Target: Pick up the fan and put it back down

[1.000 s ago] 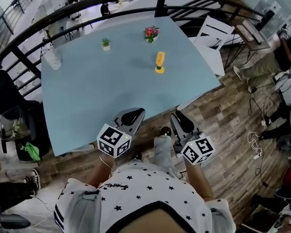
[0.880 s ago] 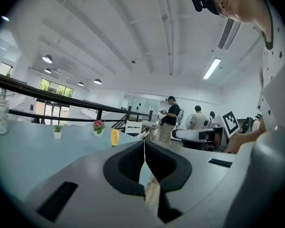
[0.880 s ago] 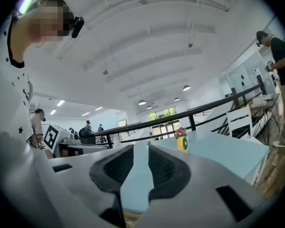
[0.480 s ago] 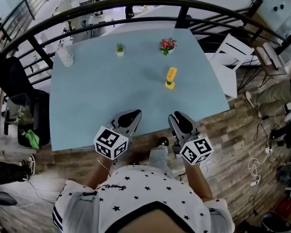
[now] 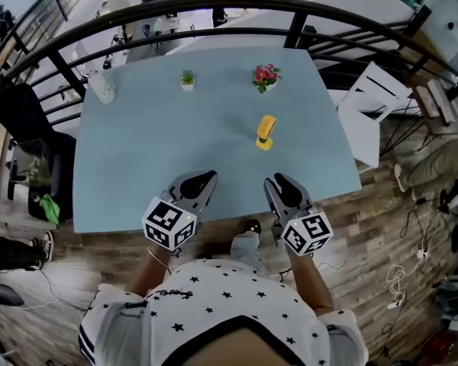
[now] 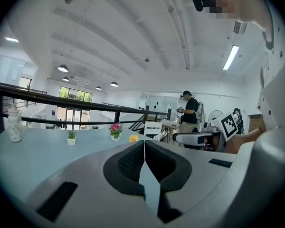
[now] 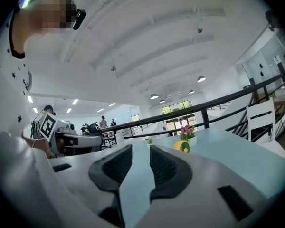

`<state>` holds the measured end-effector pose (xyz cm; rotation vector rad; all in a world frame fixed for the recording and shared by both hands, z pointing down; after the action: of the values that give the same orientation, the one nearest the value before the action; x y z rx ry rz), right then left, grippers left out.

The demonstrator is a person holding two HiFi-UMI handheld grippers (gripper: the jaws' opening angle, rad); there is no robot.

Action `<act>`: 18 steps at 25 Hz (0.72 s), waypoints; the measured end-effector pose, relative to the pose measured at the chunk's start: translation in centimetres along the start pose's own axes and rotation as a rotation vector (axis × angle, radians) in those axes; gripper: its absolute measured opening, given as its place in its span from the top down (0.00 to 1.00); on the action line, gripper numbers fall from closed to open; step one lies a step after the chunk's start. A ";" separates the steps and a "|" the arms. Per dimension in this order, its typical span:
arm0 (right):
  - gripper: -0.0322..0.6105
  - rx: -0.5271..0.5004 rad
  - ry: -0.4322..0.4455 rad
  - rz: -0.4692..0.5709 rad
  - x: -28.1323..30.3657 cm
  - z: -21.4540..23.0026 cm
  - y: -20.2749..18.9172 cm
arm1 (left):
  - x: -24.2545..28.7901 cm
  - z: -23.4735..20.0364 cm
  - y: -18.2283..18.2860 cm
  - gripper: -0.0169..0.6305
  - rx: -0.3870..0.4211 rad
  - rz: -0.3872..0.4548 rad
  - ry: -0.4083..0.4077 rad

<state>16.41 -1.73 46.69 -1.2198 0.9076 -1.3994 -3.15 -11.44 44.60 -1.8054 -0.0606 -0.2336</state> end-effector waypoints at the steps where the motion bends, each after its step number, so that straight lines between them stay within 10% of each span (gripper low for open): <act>1: 0.77 -0.002 0.005 -0.004 0.3 0.5 0.1 | 0.3 -0.1 0.1 0.93 -0.001 -0.005 0.011; 18: 0.73 -0.059 0.113 -0.078 5.9 7.1 -0.2 | 5.3 -0.7 1.8 0.93 -0.023 0.007 0.187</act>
<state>23.57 -6.89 49.48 -1.2420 0.9941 -1.5258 2.21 -12.96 44.01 -1.7983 0.0813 -0.3982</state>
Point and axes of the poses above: the fingertips, and each gripper's own axes: x forward along the fingers, z to its right, y out of its top, the point moved 6 cm from there along -x, backward along the fingers, and after that the axes turned 14 degrees about -y, right-handed, at the moved point
